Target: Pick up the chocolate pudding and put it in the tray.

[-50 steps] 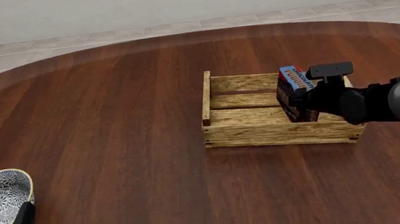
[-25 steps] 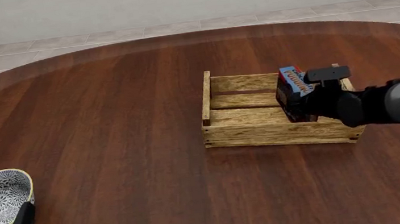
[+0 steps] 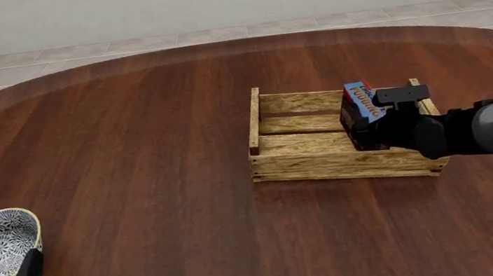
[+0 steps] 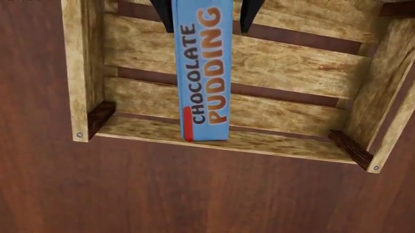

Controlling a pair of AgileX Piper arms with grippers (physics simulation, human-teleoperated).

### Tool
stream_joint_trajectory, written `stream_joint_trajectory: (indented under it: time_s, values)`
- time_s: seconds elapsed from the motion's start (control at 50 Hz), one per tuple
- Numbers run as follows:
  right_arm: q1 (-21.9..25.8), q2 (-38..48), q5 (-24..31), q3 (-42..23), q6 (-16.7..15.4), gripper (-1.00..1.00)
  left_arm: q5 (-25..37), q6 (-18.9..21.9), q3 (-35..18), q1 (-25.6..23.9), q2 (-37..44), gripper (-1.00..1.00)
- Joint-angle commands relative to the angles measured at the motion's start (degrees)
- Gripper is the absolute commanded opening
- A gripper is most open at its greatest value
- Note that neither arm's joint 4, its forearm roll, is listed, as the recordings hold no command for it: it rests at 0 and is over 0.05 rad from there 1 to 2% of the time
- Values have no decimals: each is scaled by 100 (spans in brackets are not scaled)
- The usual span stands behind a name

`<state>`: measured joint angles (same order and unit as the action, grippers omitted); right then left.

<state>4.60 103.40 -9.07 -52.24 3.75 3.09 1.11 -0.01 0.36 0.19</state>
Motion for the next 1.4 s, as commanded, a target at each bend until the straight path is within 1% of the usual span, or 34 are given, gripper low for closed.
stream_joint_trajectory:
  time_s: [0.02, 1.4]
  values:
    - [-4, -27, 25, 3, -4, 100, 0, -5, 0, -7, -1, 100]
    - [-80, -407, 283, -56, -153, 100, -57, 5, 0, -101, 29, 100]
